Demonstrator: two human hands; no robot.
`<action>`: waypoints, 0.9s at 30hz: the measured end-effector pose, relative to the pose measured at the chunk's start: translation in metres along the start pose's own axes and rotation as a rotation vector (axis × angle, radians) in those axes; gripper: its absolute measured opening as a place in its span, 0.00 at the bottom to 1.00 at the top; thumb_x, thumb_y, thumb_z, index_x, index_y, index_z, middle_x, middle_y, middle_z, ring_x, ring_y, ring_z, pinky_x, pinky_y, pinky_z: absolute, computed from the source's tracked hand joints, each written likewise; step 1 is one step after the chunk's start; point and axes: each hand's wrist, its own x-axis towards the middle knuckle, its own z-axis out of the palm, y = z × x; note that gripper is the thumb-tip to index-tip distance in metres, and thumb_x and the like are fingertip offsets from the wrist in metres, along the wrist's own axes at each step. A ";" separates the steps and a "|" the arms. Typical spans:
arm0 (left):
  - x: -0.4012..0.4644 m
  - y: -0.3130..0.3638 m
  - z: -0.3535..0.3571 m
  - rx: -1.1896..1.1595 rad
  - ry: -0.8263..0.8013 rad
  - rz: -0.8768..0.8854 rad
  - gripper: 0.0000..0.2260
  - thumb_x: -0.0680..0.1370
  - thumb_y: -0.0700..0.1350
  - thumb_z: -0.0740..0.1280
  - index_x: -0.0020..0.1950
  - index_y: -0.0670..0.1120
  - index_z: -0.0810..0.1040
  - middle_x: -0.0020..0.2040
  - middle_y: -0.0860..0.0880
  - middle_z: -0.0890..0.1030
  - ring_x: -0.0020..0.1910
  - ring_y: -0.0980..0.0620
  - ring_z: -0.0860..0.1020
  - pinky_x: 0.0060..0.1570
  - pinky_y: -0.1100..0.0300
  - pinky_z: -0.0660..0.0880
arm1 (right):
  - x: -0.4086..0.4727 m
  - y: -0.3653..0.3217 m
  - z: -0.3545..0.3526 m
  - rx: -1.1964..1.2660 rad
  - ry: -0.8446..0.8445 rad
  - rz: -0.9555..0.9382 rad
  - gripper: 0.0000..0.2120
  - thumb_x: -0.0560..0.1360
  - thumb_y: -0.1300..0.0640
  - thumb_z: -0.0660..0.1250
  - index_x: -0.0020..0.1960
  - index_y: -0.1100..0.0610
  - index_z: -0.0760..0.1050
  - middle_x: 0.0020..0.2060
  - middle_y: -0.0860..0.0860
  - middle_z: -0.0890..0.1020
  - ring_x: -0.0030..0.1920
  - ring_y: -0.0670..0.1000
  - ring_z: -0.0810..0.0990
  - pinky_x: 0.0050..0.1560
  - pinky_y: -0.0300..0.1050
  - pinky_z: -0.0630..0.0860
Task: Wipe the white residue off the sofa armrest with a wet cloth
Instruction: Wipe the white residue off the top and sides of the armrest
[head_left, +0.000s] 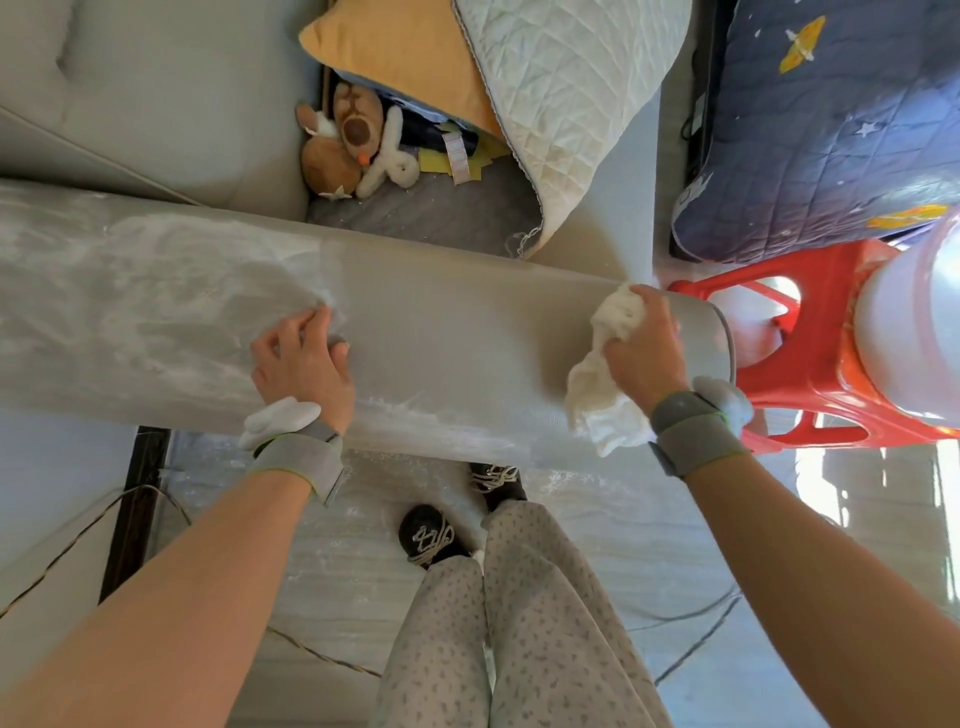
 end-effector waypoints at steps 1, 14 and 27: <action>0.000 0.001 0.000 0.002 0.002 -0.001 0.19 0.79 0.45 0.61 0.71 0.48 0.67 0.69 0.45 0.67 0.67 0.38 0.62 0.59 0.44 0.66 | 0.006 0.005 -0.008 0.050 0.033 -0.014 0.27 0.71 0.67 0.59 0.69 0.54 0.63 0.61 0.60 0.71 0.60 0.60 0.71 0.59 0.46 0.68; 0.001 0.003 0.003 0.018 0.002 -0.023 0.19 0.79 0.44 0.61 0.70 0.49 0.67 0.69 0.46 0.67 0.67 0.39 0.61 0.59 0.44 0.66 | 0.058 -0.015 0.016 -0.162 0.000 -0.112 0.24 0.74 0.57 0.59 0.68 0.42 0.63 0.61 0.53 0.75 0.63 0.58 0.70 0.63 0.54 0.64; 0.000 0.006 0.003 0.035 -0.011 -0.066 0.18 0.80 0.45 0.60 0.70 0.49 0.66 0.70 0.46 0.65 0.68 0.40 0.59 0.60 0.43 0.64 | -0.035 -0.030 0.049 0.475 -0.333 -0.341 0.22 0.70 0.73 0.63 0.58 0.53 0.72 0.48 0.47 0.78 0.48 0.40 0.78 0.51 0.39 0.77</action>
